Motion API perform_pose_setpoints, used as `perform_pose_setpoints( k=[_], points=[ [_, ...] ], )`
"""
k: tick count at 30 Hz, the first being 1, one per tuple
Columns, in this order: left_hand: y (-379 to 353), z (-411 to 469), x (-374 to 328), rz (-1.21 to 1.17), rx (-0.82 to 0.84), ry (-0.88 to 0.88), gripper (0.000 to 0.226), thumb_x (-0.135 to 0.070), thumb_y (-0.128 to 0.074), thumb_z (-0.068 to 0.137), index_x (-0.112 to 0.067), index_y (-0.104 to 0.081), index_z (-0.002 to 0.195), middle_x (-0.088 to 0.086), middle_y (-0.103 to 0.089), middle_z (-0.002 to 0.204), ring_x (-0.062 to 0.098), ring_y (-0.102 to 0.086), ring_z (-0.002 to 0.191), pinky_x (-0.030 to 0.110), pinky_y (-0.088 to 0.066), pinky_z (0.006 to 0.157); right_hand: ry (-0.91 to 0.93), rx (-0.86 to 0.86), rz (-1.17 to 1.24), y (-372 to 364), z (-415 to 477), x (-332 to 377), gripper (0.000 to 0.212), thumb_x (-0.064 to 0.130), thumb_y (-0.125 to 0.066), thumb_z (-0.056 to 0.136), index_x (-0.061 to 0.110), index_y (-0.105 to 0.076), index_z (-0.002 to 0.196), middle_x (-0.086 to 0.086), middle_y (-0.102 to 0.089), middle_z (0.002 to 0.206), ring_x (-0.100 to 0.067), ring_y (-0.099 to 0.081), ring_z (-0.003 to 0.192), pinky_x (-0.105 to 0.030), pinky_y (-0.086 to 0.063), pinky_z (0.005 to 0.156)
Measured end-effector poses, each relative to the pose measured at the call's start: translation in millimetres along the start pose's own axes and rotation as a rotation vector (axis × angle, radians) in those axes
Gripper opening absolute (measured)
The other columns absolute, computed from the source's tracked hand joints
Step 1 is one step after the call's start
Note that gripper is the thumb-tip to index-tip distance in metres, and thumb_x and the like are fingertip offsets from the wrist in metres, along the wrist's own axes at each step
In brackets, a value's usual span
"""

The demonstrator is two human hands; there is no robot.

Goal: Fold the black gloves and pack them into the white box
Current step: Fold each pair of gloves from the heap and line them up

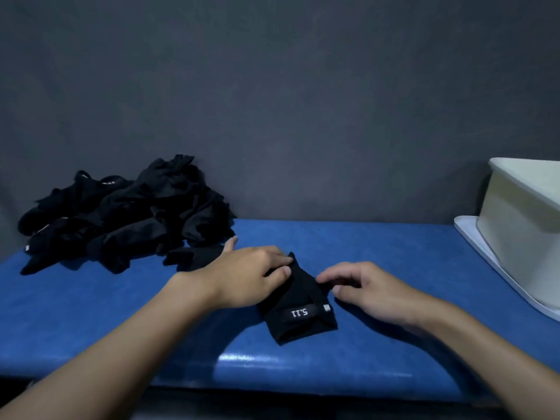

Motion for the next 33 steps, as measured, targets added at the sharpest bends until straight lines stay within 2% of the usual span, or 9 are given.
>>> perform_pose_setpoints(
  k=[3,6,8,11,14,18,21,27,33],
  points=[
    [8,13,-7,-0.048,-0.085,-0.043,0.045,-0.039,-0.034,0.105,-0.037,-0.037,0.149,-0.025,-0.029,0.155,-0.003,-0.019,0.146,0.061,0.000,0.119,0.037,-0.104,0.040,9,4,1,0.029,-0.001,-0.054,0.094,0.024,-0.067,0.102,-0.002,-0.071,0.107,-0.018,-0.064,0.103,-0.026,-0.048,0.091],
    [12,21,-9,-0.044,-0.145,-0.055,0.044,-0.041,-0.037,0.103,-0.044,-0.037,0.147,-0.022,-0.022,0.159,0.000,-0.004,0.150,0.060,0.002,0.119,0.019,-0.239,0.118,23,8,0,0.025,-0.003,-0.052,0.094,0.021,-0.059,0.100,-0.005,-0.066,0.100,-0.021,-0.061,0.094,-0.017,-0.047,0.079],
    [11,21,-7,-0.003,-0.173,-0.048,0.042,-0.044,-0.039,0.102,-0.042,-0.044,0.143,-0.015,-0.026,0.158,0.004,-0.011,0.149,0.054,-0.001,0.121,-0.027,-0.243,0.120,29,10,-2,0.026,0.002,-0.053,0.095,0.022,-0.055,0.111,-0.002,-0.060,0.103,-0.016,-0.057,0.091,-0.009,-0.044,0.072],
    [12,17,-9,0.023,-0.214,-0.102,0.045,-0.054,-0.039,0.095,-0.040,-0.053,0.135,-0.016,-0.044,0.138,0.006,-0.035,0.134,0.040,-0.020,0.116,-0.078,-0.182,0.100,29,15,-5,0.039,0.010,-0.056,0.095,0.034,-0.052,0.126,0.000,-0.060,0.118,-0.014,-0.060,0.108,-0.013,-0.045,0.083],
    [11,11,-12,0.036,-0.209,-0.137,0.046,-0.062,-0.044,0.092,-0.039,-0.057,0.130,-0.019,-0.050,0.124,0.006,-0.043,0.119,0.032,-0.030,0.105,-0.056,-0.148,0.087,25,22,-2,0.041,0.005,-0.052,0.097,0.040,-0.058,0.116,-0.003,-0.063,0.123,-0.016,-0.061,0.114,-0.022,-0.046,0.092],
    [2,-2,-14,0.085,-0.130,-0.139,0.078,-0.083,-0.030,0.069,-0.040,-0.057,0.129,-0.022,-0.051,0.122,0.004,-0.046,0.114,0.032,-0.032,0.101,-0.050,-0.099,0.071,16,31,-1,0.061,-0.014,-0.036,0.089,0.031,-0.062,0.122,0.000,-0.064,0.127,-0.006,-0.055,0.124,-0.025,-0.043,0.104],
    [-2,-7,-12,0.062,-0.110,-0.148,0.082,-0.085,-0.036,0.064,-0.039,-0.056,0.129,-0.022,-0.051,0.124,0.001,-0.049,0.113,0.031,-0.031,0.102,-0.050,-0.094,0.038,12,35,0,0.067,-0.020,-0.032,0.084,0.019,-0.060,0.130,0.002,-0.060,0.133,-0.005,-0.051,0.129,-0.024,-0.036,0.112],
    [-4,-12,-15,0.065,-0.161,-0.159,0.069,-0.074,-0.058,0.076,-0.041,-0.048,0.136,-0.020,-0.060,0.117,0.000,-0.055,0.106,0.029,-0.033,0.100,-0.049,-0.067,0.021,10,40,-2,0.066,-0.017,-0.036,0.084,0.027,-0.061,0.127,0.010,-0.060,0.132,-0.004,-0.052,0.125,-0.020,-0.042,0.104],
    [-6,-13,-18,0.132,-0.197,-0.176,0.067,-0.078,-0.050,0.073,-0.040,-0.054,0.129,-0.019,-0.061,0.117,0.003,-0.058,0.102,0.032,-0.035,0.099,0.041,-0.137,0.162,15,33,4,0.049,-0.013,-0.050,0.090,0.023,-0.063,0.121,0.002,-0.066,0.119,-0.015,-0.063,0.112,-0.026,-0.051,0.093]
  ],
)
Point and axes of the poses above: each hand's wrist, its own z-axis towards the middle knuckle, its own y-axis out of the back of the hand, x = y × z, the point moved 5 cm from there along z, towards the middle knuckle
